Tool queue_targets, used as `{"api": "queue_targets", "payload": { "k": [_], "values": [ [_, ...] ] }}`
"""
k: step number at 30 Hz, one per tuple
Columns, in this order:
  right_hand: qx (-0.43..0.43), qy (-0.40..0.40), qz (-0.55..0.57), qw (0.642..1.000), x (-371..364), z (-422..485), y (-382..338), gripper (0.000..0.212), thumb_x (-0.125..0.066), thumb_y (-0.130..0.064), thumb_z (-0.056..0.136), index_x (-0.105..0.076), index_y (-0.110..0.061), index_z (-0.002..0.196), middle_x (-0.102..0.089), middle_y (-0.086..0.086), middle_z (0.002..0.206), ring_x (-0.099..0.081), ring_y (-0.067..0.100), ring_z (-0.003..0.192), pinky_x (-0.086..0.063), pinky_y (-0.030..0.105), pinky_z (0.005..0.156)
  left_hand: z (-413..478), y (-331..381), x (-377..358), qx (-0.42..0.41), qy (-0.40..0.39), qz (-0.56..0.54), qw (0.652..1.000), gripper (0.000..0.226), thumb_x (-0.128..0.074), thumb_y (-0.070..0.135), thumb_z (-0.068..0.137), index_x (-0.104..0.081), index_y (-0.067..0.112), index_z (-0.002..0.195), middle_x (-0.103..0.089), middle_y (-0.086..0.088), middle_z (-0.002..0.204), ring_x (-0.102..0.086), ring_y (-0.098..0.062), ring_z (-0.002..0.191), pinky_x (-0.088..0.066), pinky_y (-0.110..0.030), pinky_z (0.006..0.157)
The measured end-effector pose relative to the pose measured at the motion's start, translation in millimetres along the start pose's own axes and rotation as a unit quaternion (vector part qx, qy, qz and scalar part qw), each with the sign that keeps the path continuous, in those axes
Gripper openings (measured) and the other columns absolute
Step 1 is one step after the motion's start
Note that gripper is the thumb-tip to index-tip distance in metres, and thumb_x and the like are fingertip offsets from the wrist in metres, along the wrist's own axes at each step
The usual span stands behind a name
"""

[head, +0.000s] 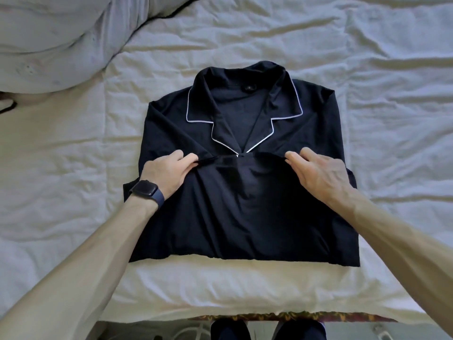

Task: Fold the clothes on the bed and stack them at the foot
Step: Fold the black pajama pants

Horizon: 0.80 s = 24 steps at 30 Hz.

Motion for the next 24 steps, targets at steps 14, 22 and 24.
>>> {"api": "queue_targets", "payload": {
  "k": [14, 22, 24],
  "values": [
    [0.012, 0.054, -0.067, 0.996, 30, 148, 44, 0.021, -0.070, -0.016, 0.096, -0.059, -0.021, 0.114, -0.046, 0.000, 0.076, -0.043, 0.024, 0.047, -0.017, 0.020, 0.042, 152, -47, 39, 0.023, 0.172, 0.010, 0.985, 0.014, -0.071, 0.031, 0.094, -0.078, 0.021, 0.101, -0.061, -0.008, 0.074, -0.056, -0.033, 0.048, -0.044, -0.032, 0.041],
    [0.020, 0.110, -0.053, 0.992, 15, 181, 50, 0.024, -0.053, -0.032, 0.106, -0.063, -0.020, 0.124, -0.063, 0.009, 0.097, -0.061, 0.036, 0.074, -0.048, 0.043, 0.063, 184, -66, 23, 0.066, 0.149, 0.033, 0.986, 0.038, -0.050, 0.048, 0.100, -0.059, 0.027, 0.131, -0.063, -0.010, 0.097, -0.062, -0.034, 0.082, -0.048, -0.045, 0.067],
    [-0.040, 0.111, -0.051, 0.992, 7, 180, 47, 0.029, -0.052, -0.035, 0.105, -0.059, -0.021, 0.129, -0.066, 0.009, 0.106, -0.061, 0.038, 0.091, -0.042, 0.048, 0.081, 184, -73, 5, 0.114, 0.048, 0.047, 0.991, 0.055, -0.050, 0.055, 0.097, -0.044, 0.033, 0.147, -0.058, -0.010, 0.123, -0.055, -0.034, 0.112, -0.040, -0.049, 0.093]
  ]
}}
Point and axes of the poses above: each hand's wrist, its own z-axis towards the middle knuckle, its own x-axis out of the back of the hand, y = z × x, the point moved 1 cm from there along z, towards the middle knuckle
